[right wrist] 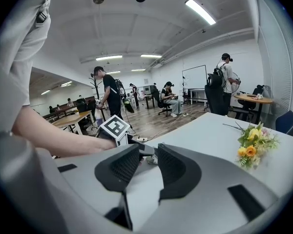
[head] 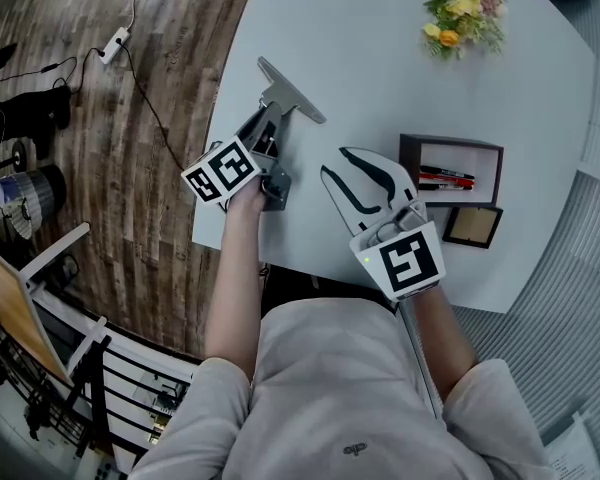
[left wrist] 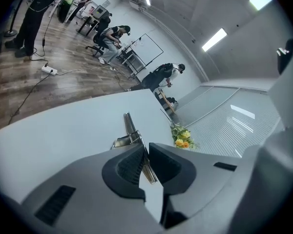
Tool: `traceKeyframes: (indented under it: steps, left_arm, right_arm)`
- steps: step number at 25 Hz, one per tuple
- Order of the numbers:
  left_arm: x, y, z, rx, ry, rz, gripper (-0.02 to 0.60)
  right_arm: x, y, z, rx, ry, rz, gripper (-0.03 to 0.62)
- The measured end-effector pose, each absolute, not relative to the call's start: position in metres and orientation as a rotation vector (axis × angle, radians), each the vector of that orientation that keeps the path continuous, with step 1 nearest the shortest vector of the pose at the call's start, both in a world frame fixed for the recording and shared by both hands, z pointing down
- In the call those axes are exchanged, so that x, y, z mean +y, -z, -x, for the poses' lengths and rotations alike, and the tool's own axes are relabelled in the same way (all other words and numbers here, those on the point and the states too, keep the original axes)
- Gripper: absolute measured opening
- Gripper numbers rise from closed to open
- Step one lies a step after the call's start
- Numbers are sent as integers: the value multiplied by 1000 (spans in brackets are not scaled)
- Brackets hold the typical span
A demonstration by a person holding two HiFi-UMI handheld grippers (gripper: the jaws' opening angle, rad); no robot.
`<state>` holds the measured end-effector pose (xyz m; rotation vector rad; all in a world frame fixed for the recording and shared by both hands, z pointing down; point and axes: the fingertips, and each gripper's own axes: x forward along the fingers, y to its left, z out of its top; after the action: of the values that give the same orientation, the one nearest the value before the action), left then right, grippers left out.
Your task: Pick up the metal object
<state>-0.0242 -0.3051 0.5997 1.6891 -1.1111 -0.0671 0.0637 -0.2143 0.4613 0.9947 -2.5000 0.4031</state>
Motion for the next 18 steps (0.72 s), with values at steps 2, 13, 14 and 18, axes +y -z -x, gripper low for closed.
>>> traceKeyframes:
  steps: [2,13,14,18]
  left_arm:
    - [-305,-598,24,-1105,78,-1687,41]
    - [-310,-583,21,-1088,118,-1730,23]
    - [-310,-581,21,-1088,116,-1734,23]
    - [-308,-575,20,-1077,108,-1757,23]
  right_arm:
    - [-214,-461,-64,-2497,-406,-999,127]
    - [-210,-454,-63,-2507,-392,-1015,127]
    - [-209,-453,-62,-2506,-385,-1015,127]
    - [-204,-449,-62,-2498,-372,-1030,127]
